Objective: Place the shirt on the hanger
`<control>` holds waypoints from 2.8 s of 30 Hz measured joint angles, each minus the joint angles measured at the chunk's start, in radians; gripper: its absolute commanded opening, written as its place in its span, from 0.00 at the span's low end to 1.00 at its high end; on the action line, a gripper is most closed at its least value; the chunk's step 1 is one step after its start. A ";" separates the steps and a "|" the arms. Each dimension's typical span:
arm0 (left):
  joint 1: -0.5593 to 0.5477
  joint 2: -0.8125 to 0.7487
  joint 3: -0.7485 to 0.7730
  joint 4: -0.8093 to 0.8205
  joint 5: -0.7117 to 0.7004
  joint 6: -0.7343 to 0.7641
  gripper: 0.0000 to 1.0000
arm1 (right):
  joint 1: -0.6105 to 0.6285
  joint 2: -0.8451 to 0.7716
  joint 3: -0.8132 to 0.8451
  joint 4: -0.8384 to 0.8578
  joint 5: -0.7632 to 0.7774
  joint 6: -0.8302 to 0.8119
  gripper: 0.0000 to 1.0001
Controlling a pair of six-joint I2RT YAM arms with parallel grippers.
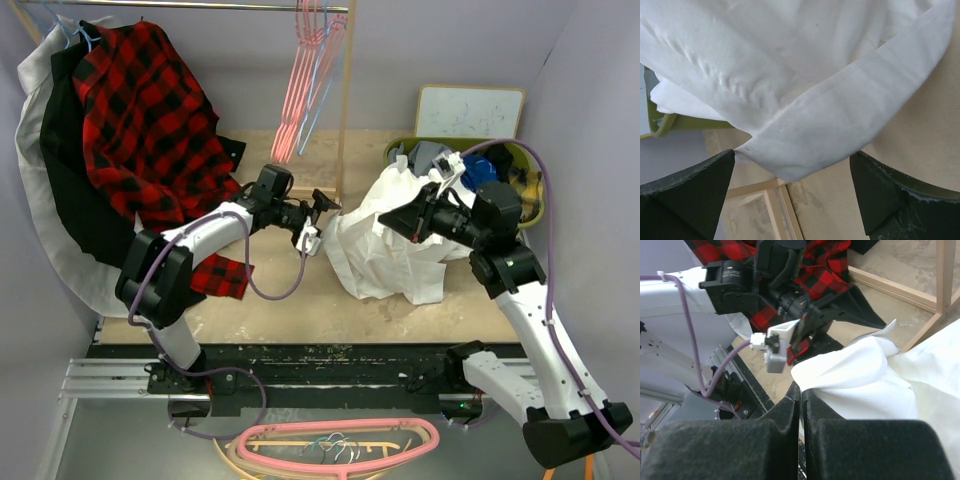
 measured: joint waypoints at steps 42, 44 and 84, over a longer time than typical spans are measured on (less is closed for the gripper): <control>0.193 -0.588 0.146 -0.972 -0.063 -0.092 0.00 | 0.310 0.500 0.484 0.065 -0.092 -0.029 0.00; 0.218 -0.624 0.157 -1.034 -0.093 -0.103 0.00 | 0.348 0.563 0.578 0.066 -0.095 -0.046 0.00; 0.422 -0.592 0.971 -1.245 -0.307 -0.526 0.00 | 0.621 1.059 1.443 0.045 0.251 -0.114 1.00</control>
